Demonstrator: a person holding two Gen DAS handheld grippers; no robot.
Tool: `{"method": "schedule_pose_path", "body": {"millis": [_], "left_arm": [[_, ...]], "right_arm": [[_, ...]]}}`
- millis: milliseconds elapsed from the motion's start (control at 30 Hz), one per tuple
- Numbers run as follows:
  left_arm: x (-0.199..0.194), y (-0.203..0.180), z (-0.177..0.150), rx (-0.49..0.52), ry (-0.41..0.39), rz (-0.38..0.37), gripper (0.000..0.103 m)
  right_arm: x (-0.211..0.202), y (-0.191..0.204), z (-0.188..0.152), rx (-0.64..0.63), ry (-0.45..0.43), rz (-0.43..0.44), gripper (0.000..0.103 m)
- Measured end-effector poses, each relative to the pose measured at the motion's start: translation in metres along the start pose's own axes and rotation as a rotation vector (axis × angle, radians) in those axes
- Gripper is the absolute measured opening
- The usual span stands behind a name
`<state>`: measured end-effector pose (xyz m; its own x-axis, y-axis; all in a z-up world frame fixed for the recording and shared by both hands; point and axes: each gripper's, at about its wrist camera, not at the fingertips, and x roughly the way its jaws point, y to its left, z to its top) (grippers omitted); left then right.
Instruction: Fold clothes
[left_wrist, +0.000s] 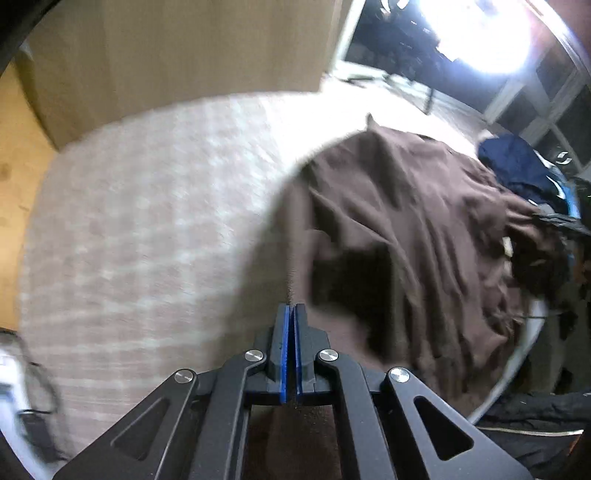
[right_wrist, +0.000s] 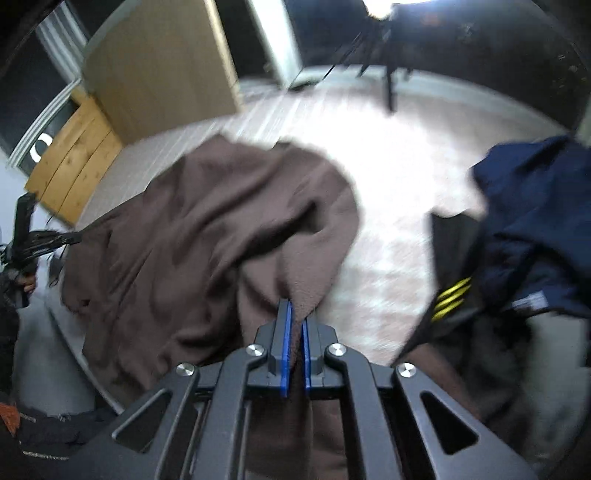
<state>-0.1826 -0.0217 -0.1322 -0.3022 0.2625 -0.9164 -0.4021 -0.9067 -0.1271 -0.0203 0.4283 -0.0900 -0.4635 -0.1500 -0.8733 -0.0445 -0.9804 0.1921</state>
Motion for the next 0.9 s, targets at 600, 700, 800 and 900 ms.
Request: {"method": "schedule_pose_path", "body": {"millis": [600, 700, 800, 900], "left_arm": [[-0.017, -0.008, 0.086, 0.256, 0.001, 0.077, 0.057], [0.031, -0.026, 0.104, 0.307, 0.052, 0.042, 0.057], [0.085, -0.037, 0.116, 0.349, 0.112, 0.038, 0.057], [0.111, -0.037, 0.121, 0.345, 0.142, 0.022, 0.056]], "right_arm": [[-0.014, 0.024, 0.077, -0.145, -0.072, -0.177, 0.048], [0.041, 0.019, 0.097, -0.156, -0.016, -0.196, 0.048], [0.096, 0.004, 0.105, -0.125, 0.082, -0.197, 0.048], [0.129, -0.014, 0.101, -0.071, 0.143, -0.149, 0.048]]}}
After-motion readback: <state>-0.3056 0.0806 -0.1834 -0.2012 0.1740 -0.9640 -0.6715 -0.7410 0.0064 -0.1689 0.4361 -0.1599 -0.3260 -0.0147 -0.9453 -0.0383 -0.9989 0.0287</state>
